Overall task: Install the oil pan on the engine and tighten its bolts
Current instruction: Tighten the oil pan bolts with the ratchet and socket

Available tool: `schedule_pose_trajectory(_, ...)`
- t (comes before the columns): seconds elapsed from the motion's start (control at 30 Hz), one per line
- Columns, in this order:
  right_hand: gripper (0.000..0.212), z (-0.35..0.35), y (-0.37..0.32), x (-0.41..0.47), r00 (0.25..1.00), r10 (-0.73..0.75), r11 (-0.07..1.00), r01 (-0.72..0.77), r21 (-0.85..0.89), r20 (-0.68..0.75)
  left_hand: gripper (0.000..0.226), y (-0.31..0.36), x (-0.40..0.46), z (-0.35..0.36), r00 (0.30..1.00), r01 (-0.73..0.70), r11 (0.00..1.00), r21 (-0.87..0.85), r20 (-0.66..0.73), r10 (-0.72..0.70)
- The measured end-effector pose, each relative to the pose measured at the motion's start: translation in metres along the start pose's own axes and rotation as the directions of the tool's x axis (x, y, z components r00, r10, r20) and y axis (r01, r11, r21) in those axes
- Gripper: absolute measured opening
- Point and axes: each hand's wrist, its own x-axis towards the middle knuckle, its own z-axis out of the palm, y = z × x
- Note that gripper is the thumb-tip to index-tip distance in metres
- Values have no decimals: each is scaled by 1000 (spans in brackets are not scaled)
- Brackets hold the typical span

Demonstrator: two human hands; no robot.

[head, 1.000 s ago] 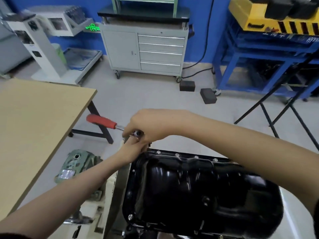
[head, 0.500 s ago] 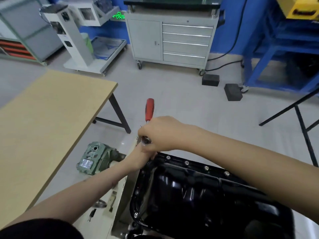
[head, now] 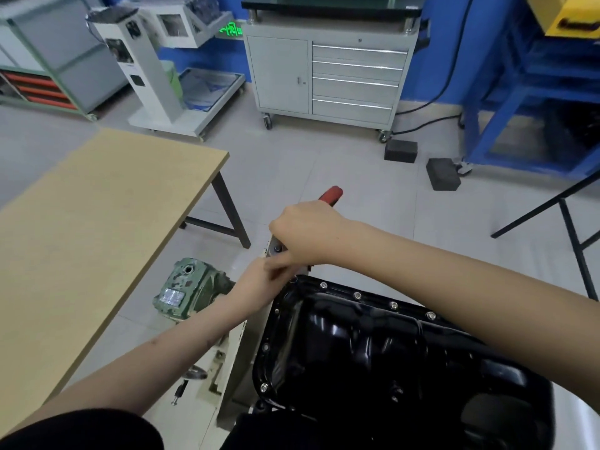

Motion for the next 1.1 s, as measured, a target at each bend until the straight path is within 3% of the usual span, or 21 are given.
schedule_pose_trajectory(0.17, 23, -4, -1, -1, 995, -64, 996, 58, 73, 73, 30, 3, -1, -6, 988, -130, 990, 50, 91, 125)
schedule_pose_trajectory(0.3, 33, -6, -2, 0, 981, -139, 989, 131, 65, 132, 32, 4, -1, -11, 979, -158, 984, 79, 140, 146)
schedule_pose_trajectory(0.37, 28, -5, -5, 1, 990, -110, 994, 107, 30, 88, 34, 4, -3, -11, 988, -128, 988, 86, 96, 119)
schedule_pose_trajectory(0.47, 38, -2, -10, 0, 1000, -4, 998, 5, -64, 13, 33, 6, -4, -8, 997, -76, 986, 149, 6, 76)
schedule_pose_trajectory(0.57, 43, 2, -13, -4, 998, 55, 994, -58, -94, -31, 40, 7, -7, -7, 998, -63, 989, 133, 2, 63)
schedule_pose_trajectory(0.73, 29, 0, -9, -11, 999, 10, 997, -13, 79, 32, 34, 9, -5, -11, 994, -97, 986, 134, 67, 89)
schedule_pose_trajectory(0.87, 43, -4, -9, -13, 985, -94, 978, 65, 198, 142, 18, 14, -10, -12, 980, -163, 979, 123, 132, 146)
schedule_pose_trajectory(0.97, 37, 0, -13, -11, 995, -71, 994, 64, 91, 75, 13, 11, -9, -12, 982, -158, 985, 75, 120, 149)
schedule_pose_trajectory(1.1, 41, 4, -14, -10, 995, 84, 995, -87, -50, -62, 37, 7, -7, -7, 999, -21, 994, 105, 50, 16)
